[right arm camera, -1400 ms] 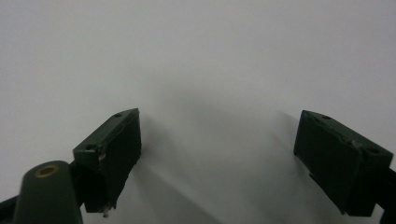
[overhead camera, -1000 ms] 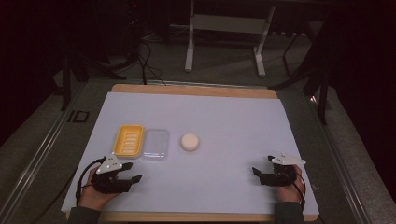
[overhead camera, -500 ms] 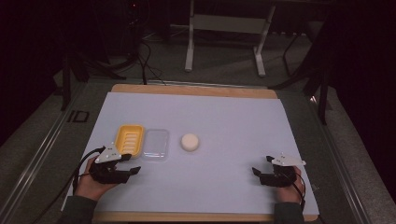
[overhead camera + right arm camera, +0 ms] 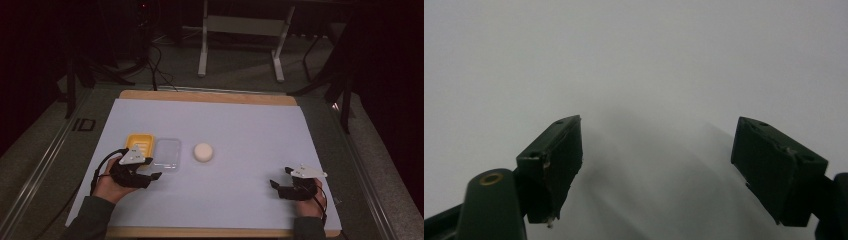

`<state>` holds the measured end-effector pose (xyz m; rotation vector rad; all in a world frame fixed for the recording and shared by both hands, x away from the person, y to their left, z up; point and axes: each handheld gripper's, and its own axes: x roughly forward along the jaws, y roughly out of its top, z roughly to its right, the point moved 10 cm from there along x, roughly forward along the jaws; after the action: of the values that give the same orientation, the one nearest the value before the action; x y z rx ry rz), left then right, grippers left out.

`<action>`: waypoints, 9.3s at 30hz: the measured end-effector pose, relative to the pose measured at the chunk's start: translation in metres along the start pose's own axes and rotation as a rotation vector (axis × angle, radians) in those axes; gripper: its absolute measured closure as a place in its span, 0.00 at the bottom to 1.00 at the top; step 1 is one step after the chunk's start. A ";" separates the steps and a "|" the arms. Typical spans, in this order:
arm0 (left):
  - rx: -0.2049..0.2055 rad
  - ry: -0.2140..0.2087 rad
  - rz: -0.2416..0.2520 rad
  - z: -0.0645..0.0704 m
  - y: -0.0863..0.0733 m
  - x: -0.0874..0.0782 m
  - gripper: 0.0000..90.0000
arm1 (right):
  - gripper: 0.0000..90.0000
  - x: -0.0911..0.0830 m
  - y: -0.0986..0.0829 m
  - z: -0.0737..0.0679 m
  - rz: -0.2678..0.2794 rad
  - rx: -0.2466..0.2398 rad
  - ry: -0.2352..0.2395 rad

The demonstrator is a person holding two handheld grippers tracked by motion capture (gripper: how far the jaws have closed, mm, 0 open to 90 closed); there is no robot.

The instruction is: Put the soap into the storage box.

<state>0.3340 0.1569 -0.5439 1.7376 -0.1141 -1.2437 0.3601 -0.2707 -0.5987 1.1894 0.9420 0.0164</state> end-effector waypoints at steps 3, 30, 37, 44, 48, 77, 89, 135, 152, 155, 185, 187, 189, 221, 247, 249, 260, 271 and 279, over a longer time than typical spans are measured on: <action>0.008 -0.002 0.000 0.000 0.004 0.003 0.42 | 0.23 0.000 0.000 0.000 0.000 0.000 0.001; 0.082 -0.025 -0.062 -0.002 0.024 0.040 0.41 | 0.23 -0.002 0.001 -0.002 0.013 -0.005 0.014; 0.093 -0.034 -0.061 0.000 0.031 0.047 0.41 | 0.23 -0.002 0.001 -0.002 0.018 -0.004 0.016; 0.111 -0.044 -0.066 0.004 0.037 0.053 0.42 | 0.23 -0.002 0.001 -0.002 0.019 -0.004 0.018; 0.115 -0.059 -0.071 0.007 0.041 0.059 0.42 | 0.23 -0.002 0.001 -0.002 0.020 -0.006 0.017; 0.144 -0.085 -0.111 0.012 0.058 0.083 0.42 | 0.23 -0.003 0.002 -0.002 0.028 -0.008 0.022; 0.145 -0.091 -0.148 0.011 0.060 0.092 0.39 | 0.23 -0.003 0.002 -0.002 0.029 -0.009 0.021; 0.151 -0.134 -0.217 0.009 0.082 0.102 0.36 | 0.23 -0.004 0.002 -0.003 0.032 -0.009 0.023; 0.173 -0.107 -0.265 0.004 0.093 0.109 0.18 | 0.23 -0.005 0.002 -0.002 0.041 -0.005 0.022; 0.173 -0.111 -0.278 0.004 0.094 0.110 0.17 | 0.23 -0.005 0.002 -0.002 0.041 -0.005 0.023; 0.139 -0.149 -0.289 0.006 0.102 0.140 0.13 | 0.23 -0.005 0.003 -0.002 0.047 -0.002 0.025; 0.131 -0.149 -0.289 0.005 0.101 0.142 0.11 | 0.23 -0.005 0.003 -0.002 0.048 -0.002 0.025; 0.122 -0.147 -0.288 0.005 0.101 0.144 0.11 | 0.23 -0.005 0.003 -0.002 0.048 -0.001 0.025; 0.074 -0.148 -0.325 0.005 0.085 0.178 0.13 | 0.23 -0.005 0.003 -0.002 0.050 0.002 0.030; 0.151 -0.179 -0.399 0.011 0.069 0.159 0.25 | 0.23 -0.005 0.003 -0.002 0.051 0.001 0.029; 0.167 -0.179 -0.424 0.011 0.067 0.156 0.25 | 0.23 -0.005 0.003 -0.002 0.050 0.001 0.029; 0.230 -0.182 -0.522 0.012 0.054 0.142 0.25 | 0.23 -0.005 0.003 -0.002 0.050 0.000 0.027; 0.258 -0.167 -0.625 0.010 0.047 0.139 0.20 | 0.23 -0.005 0.003 -0.002 0.048 0.000 0.028; 0.275 -0.171 -0.669 0.010 0.049 0.140 0.20 | 0.23 -0.005 0.003 -0.002 0.047 -0.001 0.028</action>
<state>0.4139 0.0464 -0.6040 1.9793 0.2275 -1.9357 0.3567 -0.2700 -0.5935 1.2132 0.9380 0.0712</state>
